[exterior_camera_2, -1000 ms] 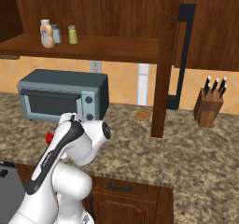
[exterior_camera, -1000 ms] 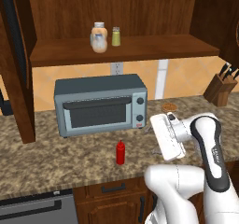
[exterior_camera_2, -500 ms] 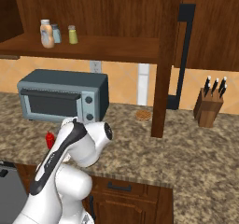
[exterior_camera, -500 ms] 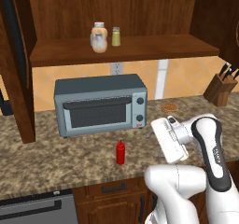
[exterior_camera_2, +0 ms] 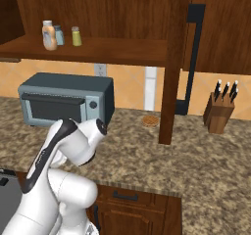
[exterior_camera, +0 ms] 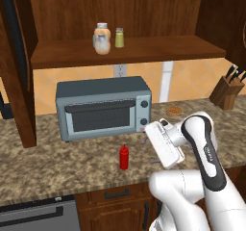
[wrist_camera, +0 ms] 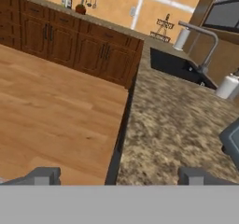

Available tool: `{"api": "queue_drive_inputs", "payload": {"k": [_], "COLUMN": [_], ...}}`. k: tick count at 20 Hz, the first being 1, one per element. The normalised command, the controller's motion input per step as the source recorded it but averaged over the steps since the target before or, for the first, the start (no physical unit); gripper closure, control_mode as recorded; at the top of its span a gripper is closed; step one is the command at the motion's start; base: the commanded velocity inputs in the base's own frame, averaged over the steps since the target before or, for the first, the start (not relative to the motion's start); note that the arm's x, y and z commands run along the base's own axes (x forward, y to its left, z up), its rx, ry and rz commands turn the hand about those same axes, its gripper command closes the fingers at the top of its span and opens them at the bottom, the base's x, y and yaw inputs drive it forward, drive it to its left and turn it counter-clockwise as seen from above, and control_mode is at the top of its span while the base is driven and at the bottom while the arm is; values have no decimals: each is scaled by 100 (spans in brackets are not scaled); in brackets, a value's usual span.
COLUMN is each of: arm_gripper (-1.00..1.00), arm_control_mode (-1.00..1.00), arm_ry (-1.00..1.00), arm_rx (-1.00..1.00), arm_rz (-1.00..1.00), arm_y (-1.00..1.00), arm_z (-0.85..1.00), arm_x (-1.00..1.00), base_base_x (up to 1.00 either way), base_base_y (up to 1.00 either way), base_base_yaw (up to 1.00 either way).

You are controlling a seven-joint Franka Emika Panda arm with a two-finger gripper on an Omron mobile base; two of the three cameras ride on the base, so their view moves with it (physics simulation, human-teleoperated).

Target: Put the shaker and condiment bottle from the counter next to their counterparts in the cabinet.

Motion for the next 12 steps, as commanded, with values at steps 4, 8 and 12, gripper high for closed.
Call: {"api": "queue_drive_inputs", "payload": {"k": [4,8,12], "arm_gripper": [-100,-100,-100], "arm_control_mode": [-100,-100,-100], "arm_ry": [4,5,6], "arm_rx": [1,4,4], "arm_rz": [-1,-2,-2], "arm_y": [5,0,0], "arm_z": [-24,-26,-27], "arm_x": [1,0,0], "base_base_x": [0,0,0], "base_base_y": [0,0,0], "base_base_yaw": [0,0,0]}}
